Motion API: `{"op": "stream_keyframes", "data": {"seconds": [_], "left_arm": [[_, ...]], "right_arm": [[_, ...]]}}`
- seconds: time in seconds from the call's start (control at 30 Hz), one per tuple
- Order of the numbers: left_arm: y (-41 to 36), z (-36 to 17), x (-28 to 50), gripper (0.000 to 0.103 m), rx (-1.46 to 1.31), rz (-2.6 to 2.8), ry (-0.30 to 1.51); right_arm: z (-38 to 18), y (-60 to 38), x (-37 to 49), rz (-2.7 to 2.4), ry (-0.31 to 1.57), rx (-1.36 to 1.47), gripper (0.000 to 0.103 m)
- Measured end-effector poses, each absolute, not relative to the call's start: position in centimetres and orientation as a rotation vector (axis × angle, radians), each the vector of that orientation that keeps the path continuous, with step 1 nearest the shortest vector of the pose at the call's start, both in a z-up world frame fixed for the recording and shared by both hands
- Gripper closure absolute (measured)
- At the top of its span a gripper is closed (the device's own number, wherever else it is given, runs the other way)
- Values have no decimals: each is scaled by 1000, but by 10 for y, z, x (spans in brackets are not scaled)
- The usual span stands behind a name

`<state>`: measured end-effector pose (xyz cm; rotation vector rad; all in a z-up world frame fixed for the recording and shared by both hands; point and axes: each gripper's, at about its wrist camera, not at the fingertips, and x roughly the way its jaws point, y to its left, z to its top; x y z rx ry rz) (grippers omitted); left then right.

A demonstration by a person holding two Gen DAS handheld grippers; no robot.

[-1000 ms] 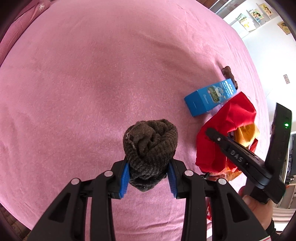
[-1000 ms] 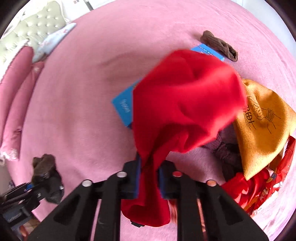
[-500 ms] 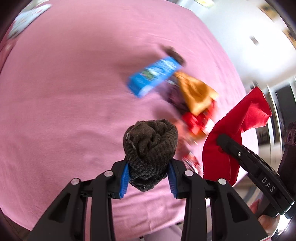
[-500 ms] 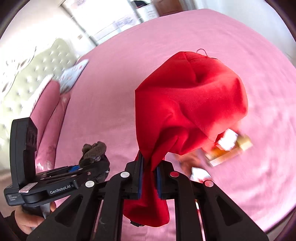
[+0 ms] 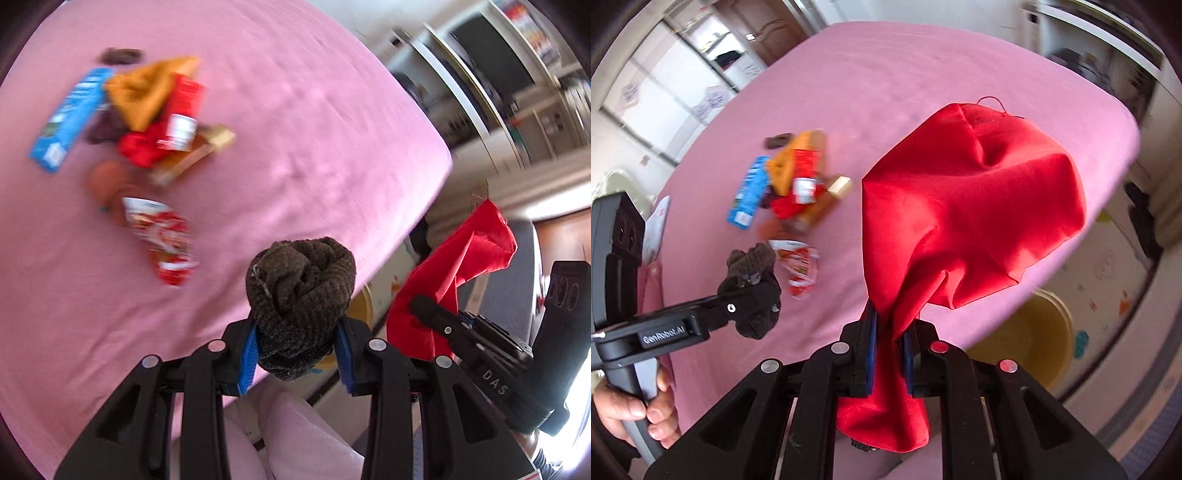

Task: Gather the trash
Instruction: 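Carry both items to the yellow bin and open both tools to drop them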

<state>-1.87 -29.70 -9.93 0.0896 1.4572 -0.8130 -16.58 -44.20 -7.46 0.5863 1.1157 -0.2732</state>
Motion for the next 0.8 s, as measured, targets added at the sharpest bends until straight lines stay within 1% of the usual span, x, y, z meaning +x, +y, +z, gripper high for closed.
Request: {"op": "stream_keyframes", "data": {"seconds": [0.1,0.2,0.37,0.43,0.47,0.5,0.57,0.6,0.67,0.7,0.73,0.8], "left_arm": [[-346,-115,-50,68,161,-890,1496],[-390,-136,-85,68,252,-953,1519],[-441,-171,-130,68,361,-993,1571],[-453,-185,-141,67,397,-989,1574],[-460,-196,-146,67,415,-986,1583],[-465,-203,-149,67,423,-989,1592],[-474,-217,-154,64,449,-990,1612],[-480,-222,-156,59,456,-988,1624],[-483,-231,-158,46,462,-968,1651],[-486,-236,-159,31,460,-964,1659],[-487,-238,-160,25,460,-961,1665],[-490,-243,-162,24,491,-954,1668]], "right_arm": [[-90,-472,-217,-354,1143,619,91],[-104,-486,-248,-406,1172,653,91],[-131,-498,-269,-452,1219,736,90],[-145,-507,-276,-446,1227,768,86],[-150,-510,-277,-436,1222,782,86],[-163,-514,-276,-453,1235,778,83],[-170,-516,-276,-455,1252,780,79],[-175,-523,-283,-470,1256,782,71],[-177,-526,-288,-478,1257,784,64],[-178,-532,-298,-481,1254,803,58],[-177,-534,-303,-486,1251,808,58],[-178,-536,-310,-499,1255,809,57]]}}
